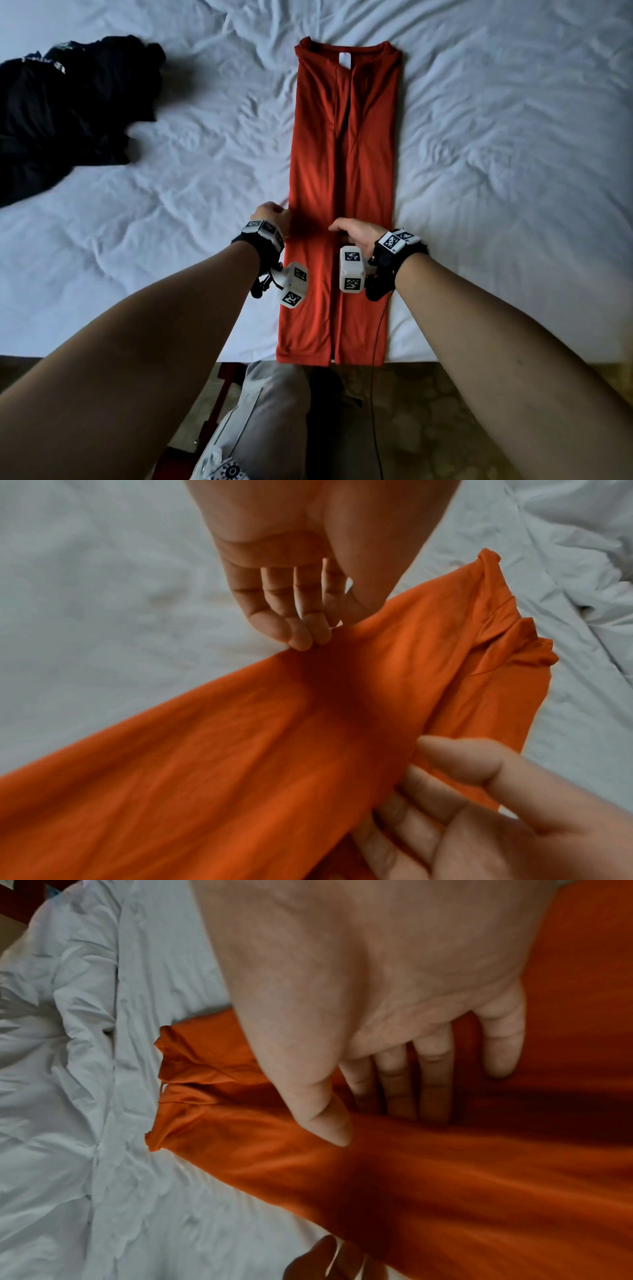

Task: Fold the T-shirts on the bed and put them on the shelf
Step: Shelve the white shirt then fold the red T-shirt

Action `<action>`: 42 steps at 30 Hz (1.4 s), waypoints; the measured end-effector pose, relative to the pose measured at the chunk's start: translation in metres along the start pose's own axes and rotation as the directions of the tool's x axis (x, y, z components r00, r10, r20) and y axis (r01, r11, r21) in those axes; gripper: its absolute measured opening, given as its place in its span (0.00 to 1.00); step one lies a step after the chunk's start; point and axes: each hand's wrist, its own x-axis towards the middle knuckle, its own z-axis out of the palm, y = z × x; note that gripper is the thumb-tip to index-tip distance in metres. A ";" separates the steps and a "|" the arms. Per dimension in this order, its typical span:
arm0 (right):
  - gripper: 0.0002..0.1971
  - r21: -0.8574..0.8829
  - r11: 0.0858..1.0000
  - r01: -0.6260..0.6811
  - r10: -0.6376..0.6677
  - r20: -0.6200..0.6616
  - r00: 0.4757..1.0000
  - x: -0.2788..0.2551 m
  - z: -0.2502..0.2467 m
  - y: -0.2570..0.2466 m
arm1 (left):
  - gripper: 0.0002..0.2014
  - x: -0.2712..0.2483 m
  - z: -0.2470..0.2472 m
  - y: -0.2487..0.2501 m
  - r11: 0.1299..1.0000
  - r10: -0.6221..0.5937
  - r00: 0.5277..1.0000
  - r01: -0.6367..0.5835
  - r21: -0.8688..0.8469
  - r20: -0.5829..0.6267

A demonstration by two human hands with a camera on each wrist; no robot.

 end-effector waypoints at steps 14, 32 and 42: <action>0.06 -0.140 0.990 0.027 -0.031 -0.029 0.999 -0.011 0.024 0.105 | 0.16 -0.048 0.003 -0.104 0.991 -0.061 0.998 0.057 0.120 0.034; 0.18 -0.290 0.948 0.127 -0.255 -0.464 0.848 -0.034 -0.023 0.205 | 0.07 -0.105 0.021 -0.193 0.961 -0.257 0.928 0.275 -0.031 0.269; 0.35 -0.093 0.984 0.155 -0.177 -0.344 0.922 -0.026 -0.006 0.248 | 0.22 -0.118 0.028 -0.207 0.996 -0.091 0.988 0.088 0.030 0.124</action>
